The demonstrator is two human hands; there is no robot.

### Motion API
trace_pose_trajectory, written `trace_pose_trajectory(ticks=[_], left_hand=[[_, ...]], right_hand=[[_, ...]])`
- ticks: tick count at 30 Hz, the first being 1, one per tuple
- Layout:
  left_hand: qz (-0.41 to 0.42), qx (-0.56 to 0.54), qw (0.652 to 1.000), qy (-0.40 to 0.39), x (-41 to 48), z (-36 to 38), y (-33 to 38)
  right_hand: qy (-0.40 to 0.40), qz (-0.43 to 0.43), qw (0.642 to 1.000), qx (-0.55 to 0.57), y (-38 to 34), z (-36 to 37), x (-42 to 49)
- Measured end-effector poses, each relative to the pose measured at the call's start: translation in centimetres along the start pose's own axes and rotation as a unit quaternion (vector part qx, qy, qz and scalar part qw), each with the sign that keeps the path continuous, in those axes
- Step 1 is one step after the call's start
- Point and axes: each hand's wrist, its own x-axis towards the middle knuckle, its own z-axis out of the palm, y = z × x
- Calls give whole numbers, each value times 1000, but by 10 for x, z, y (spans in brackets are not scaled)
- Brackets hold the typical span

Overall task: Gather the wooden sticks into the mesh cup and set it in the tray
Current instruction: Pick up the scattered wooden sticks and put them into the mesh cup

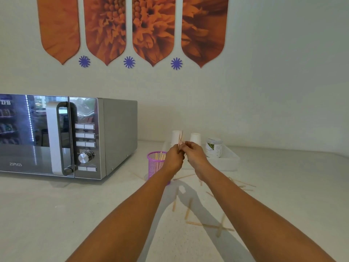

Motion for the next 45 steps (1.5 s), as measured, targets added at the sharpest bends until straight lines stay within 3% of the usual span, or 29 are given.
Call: trace_pose_trajectory(ticks=[5,13,24,29,35,39,45], left_hand=[[-10,-22,997,-73,13,-27,17],[33,-49,996,-66,32,-51,20],[-11,34,996,-82,46,-60,-10],[-39,166,985,-34,59,-69,-16],[-60,161,985,25,61,-81,-19],[-27,260,963,66,57,-83,-24],[11,269,956,118,49,-80,-26]], right_hand=[[-19,13,998,59,-20,7,17],[-22,-36,998,55,-39,32,39],[2,-35,999,-20,-8,54,60],[32,-36,997,-59,0,55,67],[45,-26,990,-134,12,52,69],[51,-28,978,-199,18,46,67],[72,-19,974,-215,25,24,63]])
